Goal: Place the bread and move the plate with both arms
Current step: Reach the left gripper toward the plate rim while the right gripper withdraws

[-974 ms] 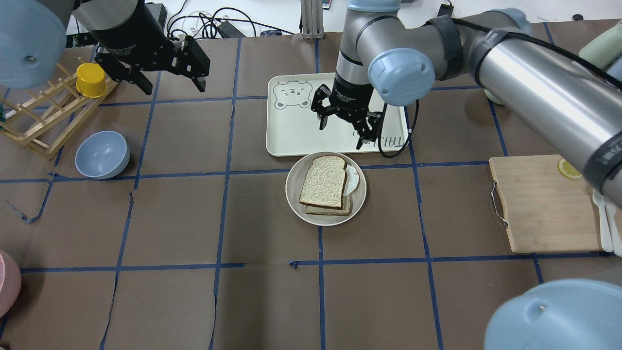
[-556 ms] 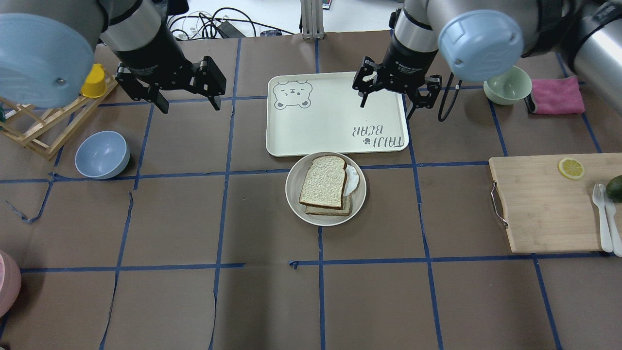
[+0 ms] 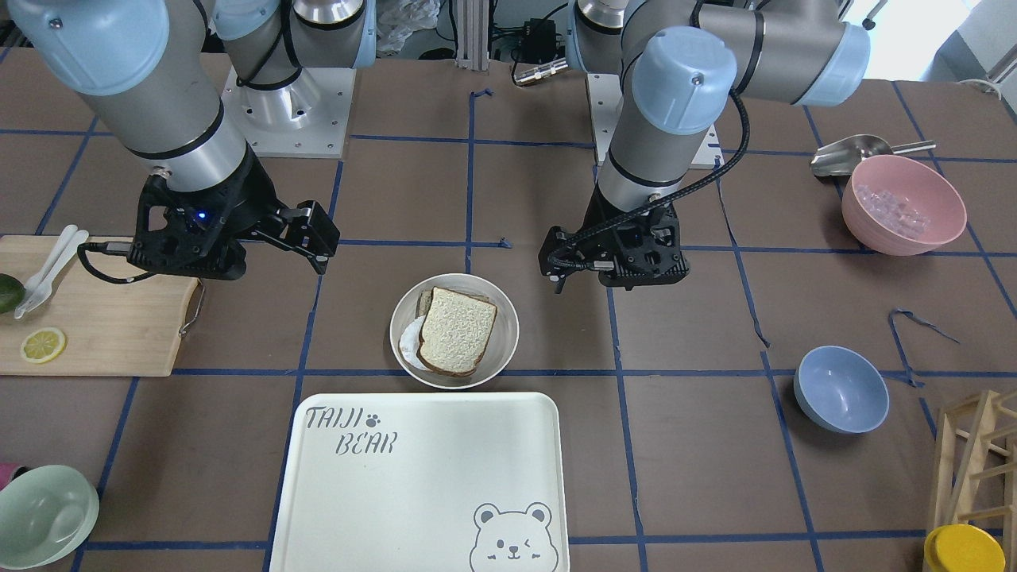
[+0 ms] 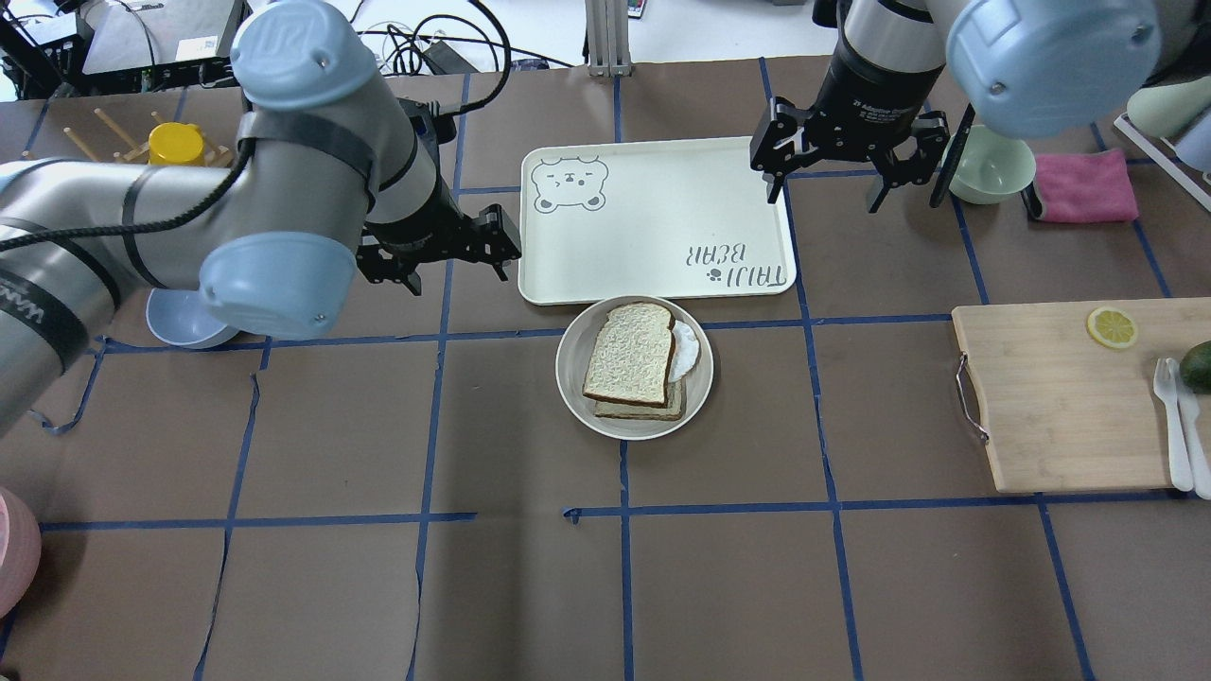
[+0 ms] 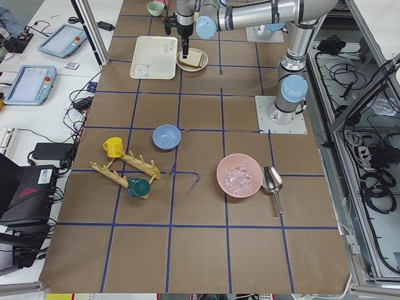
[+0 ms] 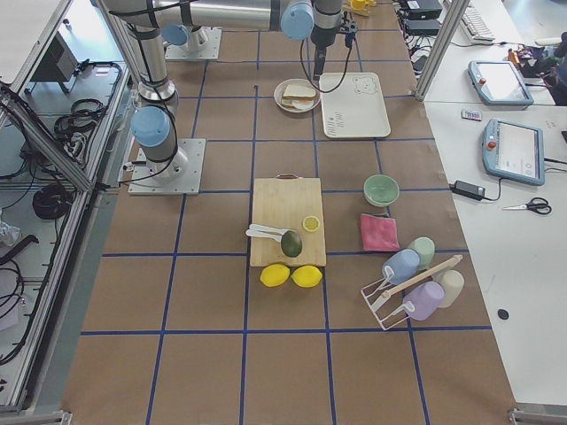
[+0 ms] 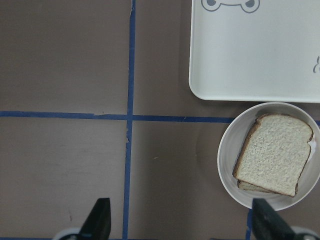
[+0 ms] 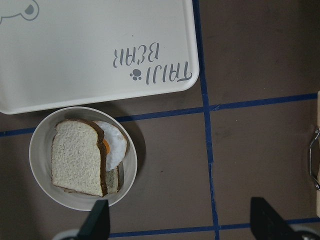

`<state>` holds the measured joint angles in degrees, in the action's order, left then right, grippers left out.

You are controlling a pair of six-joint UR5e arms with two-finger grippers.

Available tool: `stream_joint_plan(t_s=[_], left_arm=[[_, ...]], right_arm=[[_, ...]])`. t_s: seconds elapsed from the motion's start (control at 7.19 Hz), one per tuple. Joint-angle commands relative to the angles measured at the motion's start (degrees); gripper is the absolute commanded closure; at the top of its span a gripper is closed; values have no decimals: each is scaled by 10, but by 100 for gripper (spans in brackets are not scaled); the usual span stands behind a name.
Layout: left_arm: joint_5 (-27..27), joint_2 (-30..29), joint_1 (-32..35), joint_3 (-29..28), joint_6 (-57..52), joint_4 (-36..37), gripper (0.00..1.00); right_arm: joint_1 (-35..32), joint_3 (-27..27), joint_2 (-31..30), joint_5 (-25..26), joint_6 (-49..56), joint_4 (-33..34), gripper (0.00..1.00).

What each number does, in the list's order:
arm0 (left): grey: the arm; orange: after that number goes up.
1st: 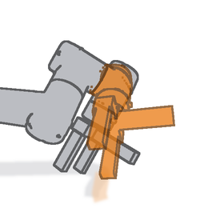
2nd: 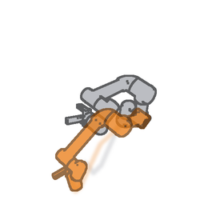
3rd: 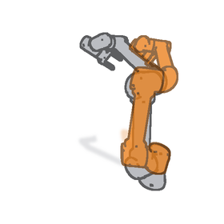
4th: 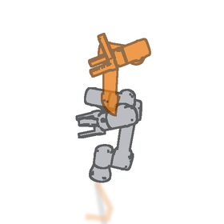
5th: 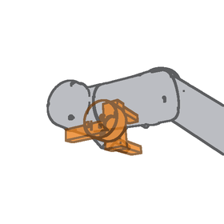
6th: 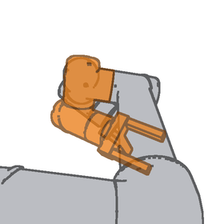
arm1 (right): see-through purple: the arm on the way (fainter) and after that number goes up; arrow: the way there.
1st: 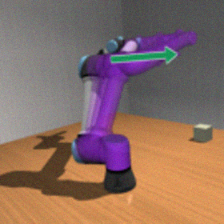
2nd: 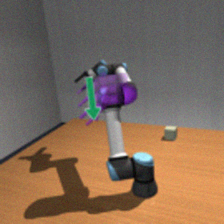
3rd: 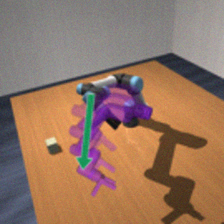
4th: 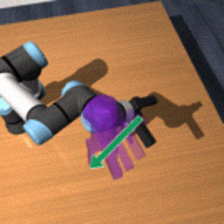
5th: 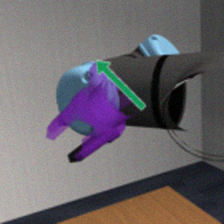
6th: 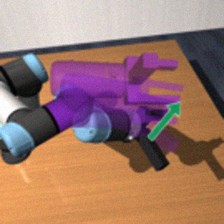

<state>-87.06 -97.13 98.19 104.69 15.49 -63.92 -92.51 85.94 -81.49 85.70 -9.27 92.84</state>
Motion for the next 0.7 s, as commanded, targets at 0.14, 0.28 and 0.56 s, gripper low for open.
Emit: stream_joint_plan(t_s=[0.14,0.28,0.56], left_arm=[[59,-43,27,74,48,117,0],[69,-59,27,82,48,121,1],[71,-88,29,87,48,132,1]], right_arm=[[4,0,-35,10,38,-3,0],[11,0,-41,9,86,-6,0],[41,3,-64,7,96,-18,0]])
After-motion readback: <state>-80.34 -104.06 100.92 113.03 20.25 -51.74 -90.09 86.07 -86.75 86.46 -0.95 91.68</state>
